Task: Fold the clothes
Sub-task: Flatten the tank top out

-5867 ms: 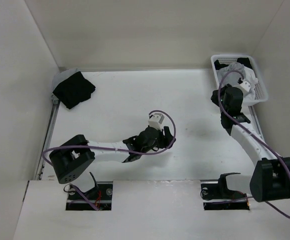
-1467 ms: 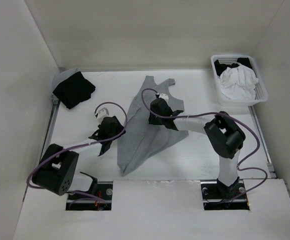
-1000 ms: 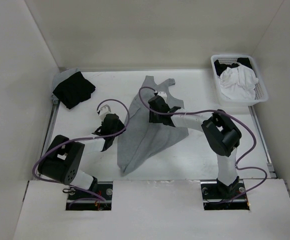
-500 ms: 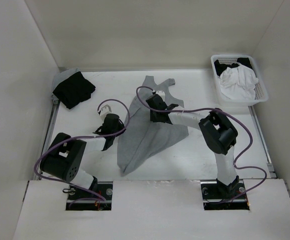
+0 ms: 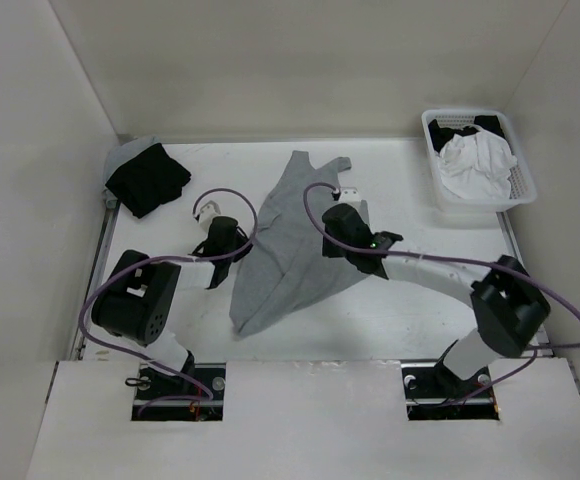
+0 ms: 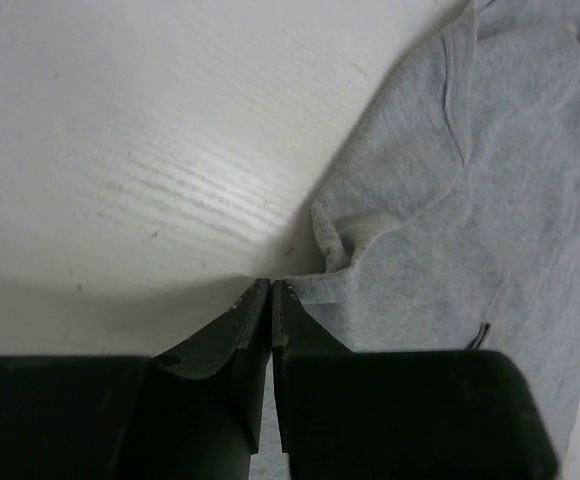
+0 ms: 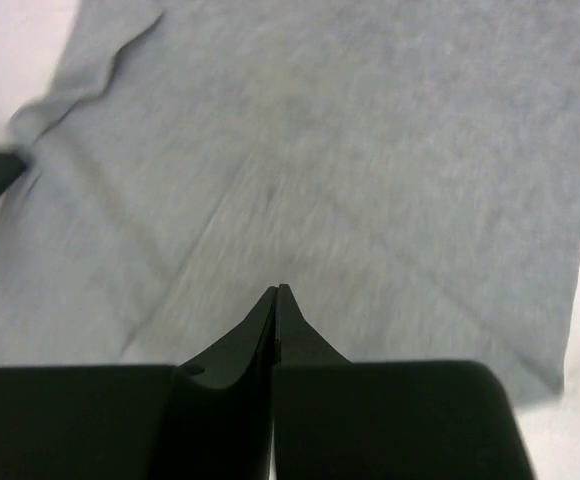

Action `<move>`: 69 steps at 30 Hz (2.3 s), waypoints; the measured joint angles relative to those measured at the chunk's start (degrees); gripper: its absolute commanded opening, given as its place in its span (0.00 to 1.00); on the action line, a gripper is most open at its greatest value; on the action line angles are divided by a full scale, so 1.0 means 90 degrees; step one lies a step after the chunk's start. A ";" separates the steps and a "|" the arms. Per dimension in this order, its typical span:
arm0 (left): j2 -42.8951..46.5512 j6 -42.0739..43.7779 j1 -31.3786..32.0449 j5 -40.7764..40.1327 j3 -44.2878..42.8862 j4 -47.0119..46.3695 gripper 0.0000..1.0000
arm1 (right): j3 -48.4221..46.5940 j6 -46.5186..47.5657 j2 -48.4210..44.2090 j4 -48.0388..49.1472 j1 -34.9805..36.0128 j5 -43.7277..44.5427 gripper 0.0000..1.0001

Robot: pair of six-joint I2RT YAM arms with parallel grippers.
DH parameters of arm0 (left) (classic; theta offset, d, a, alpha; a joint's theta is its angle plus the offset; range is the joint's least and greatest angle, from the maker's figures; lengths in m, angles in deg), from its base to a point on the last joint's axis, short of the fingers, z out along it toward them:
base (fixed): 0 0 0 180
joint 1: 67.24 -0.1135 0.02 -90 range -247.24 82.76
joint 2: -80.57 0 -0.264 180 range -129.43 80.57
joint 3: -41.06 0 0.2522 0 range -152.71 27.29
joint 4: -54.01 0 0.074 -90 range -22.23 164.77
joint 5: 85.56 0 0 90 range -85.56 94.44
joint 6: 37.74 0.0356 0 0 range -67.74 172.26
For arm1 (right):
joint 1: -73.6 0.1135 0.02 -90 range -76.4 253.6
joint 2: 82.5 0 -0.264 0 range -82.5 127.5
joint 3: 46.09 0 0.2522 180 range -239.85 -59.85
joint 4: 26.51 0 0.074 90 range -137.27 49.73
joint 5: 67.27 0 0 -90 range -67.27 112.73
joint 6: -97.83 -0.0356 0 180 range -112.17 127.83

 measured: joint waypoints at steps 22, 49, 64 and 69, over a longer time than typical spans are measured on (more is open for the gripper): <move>0.0435 -0.0274 -0.0294 0.0253 0.0189 -0.0073 0.05 | -0.2443 0.0486 0.2608 -0.0172 -0.0452 -0.0304 0.35; 0.0454 -0.0544 -0.0389 0.0716 0.0532 -0.0675 0.05 | -0.2863 0.0359 0.3106 -0.0979 -0.0374 -0.0362 0.10; 0.0323 -0.0568 -0.0430 0.0716 0.0532 -0.0721 0.05 | -0.1358 0.0097 0.1678 -0.0527 -0.0024 0.0066 0.36; 0.0289 -0.0585 -0.0430 0.0716 0.0532 -0.0741 0.05 | -0.1120 0.0051 0.1683 -0.0415 0.0051 0.0056 0.39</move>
